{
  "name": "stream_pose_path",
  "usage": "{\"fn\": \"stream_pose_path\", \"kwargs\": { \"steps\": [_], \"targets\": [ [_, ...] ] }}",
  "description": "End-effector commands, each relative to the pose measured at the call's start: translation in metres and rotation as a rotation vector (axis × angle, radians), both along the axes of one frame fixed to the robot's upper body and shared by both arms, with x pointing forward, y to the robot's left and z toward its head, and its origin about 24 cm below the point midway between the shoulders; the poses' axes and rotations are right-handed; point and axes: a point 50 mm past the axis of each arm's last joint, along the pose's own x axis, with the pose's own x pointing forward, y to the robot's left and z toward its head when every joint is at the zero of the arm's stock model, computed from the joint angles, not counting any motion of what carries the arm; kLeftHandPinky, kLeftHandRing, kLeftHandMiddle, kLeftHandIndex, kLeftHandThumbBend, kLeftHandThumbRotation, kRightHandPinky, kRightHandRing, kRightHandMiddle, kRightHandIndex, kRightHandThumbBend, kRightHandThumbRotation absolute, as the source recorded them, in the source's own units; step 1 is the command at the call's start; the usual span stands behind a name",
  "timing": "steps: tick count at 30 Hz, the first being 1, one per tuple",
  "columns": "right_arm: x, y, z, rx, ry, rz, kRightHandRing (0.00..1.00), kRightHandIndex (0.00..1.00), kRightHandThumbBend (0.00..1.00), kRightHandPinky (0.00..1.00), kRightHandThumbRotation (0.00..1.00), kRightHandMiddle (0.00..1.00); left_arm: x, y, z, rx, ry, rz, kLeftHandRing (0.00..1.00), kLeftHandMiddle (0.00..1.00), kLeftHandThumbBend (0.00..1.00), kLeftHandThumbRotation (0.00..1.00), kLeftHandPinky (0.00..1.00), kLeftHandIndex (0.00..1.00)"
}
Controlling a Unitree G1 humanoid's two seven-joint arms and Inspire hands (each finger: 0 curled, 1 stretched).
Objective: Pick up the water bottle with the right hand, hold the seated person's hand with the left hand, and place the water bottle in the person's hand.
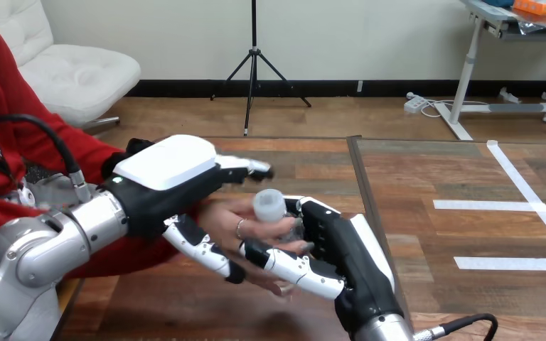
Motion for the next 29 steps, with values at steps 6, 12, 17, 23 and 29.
{"fn": "stream_pose_path", "kwargs": {
  "steps": [6,12,17,23,29],
  "targets": [
    [0.0108,0.0051,0.037,0.036,-0.189,0.037,1.0,1.0,1.0,1.0,0.65,1.0,0.0032,-0.0056,0.0325,-0.002,-0.143,-0.039,1.0,1.0,1.0,0.53,0.98,1.0],
    [0.0116,0.0041,0.0358,0.05,-0.188,0.044,1.0,1.0,1.0,1.0,0.67,1.0,0.0019,-0.0052,0.0329,-0.001,-0.14,-0.039,1.0,1.0,1.0,0.54,0.98,1.0],
    [0.012,0.0034,0.0351,0.054,-0.19,0.047,1.0,1.0,1.0,1.0,0.68,1.0,0.0008,-0.0048,0.033,-0.006,-0.14,-0.041,1.0,1.0,1.0,0.54,0.98,1.0],
    [0.0127,0.0023,0.0337,0.059,-0.192,0.048,1.0,1.0,1.0,1.0,0.69,1.0,-0.0002,-0.004,0.0323,-0.011,-0.14,-0.043,1.0,1.0,1.0,0.54,0.99,1.0],
    [0.0134,0.0009,0.0322,0.056,-0.199,0.049,1.0,1.0,1.0,1.0,0.7,1.0,-0.0014,-0.003,0.0317,-0.017,-0.137,-0.042,1.0,1.0,1.0,0.55,0.98,1.0]
  ]
}}
